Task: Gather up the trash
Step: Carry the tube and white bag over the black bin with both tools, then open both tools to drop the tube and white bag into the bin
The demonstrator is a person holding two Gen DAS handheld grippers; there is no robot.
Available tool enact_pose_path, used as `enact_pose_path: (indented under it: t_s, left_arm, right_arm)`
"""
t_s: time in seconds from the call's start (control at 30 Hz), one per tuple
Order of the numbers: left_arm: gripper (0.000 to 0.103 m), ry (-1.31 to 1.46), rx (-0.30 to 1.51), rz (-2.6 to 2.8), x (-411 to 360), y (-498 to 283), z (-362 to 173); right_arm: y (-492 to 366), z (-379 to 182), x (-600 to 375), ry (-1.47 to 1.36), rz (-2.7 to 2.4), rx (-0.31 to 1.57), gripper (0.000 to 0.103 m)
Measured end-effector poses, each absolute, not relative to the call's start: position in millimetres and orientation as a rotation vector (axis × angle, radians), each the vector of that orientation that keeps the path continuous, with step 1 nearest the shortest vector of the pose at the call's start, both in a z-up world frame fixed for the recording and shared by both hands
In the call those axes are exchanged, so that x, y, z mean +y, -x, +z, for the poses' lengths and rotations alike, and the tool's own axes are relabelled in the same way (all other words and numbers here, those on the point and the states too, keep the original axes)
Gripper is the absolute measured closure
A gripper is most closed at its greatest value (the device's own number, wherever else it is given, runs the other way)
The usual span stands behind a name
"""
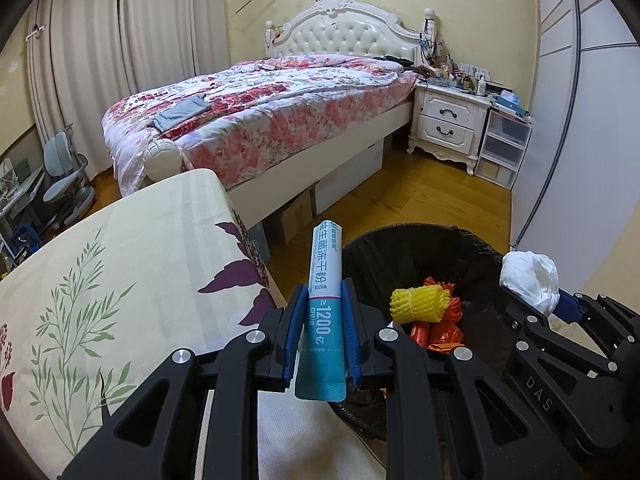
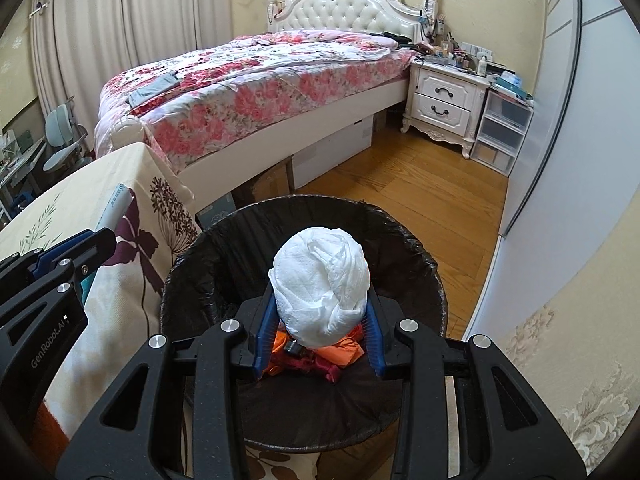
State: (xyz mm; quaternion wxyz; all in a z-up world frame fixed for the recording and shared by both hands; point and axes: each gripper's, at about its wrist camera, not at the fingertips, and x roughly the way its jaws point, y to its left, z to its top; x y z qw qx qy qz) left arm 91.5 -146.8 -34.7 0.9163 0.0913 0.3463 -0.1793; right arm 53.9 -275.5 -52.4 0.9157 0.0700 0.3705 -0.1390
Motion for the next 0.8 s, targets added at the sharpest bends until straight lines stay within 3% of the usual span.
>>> enact_pose_path:
  t_s: [0.43, 0.7, 0.8]
  left_arm:
    - [0.080, -0.202, 0.737, -0.377, -161.6, -99.2, -41.3]
    - [0.045, -0.194, 0.723, -0.365, -161.6, -100.4, -39.5]
    - [0.034, -0.195, 0.712, -0.357, -160.2, -99.8, -37.8]
  right_arm:
    - [-60.7, -63.5, -288.2, -0.165, -0.308, 0.780, 0.066]
    - [-61.6, -65.7, -291.8, -0.172, -0.321, 0.781, 0.064]
    - [-59.8, -65.6, -291.8, -0.166, -0.332, 0.774, 0.057]
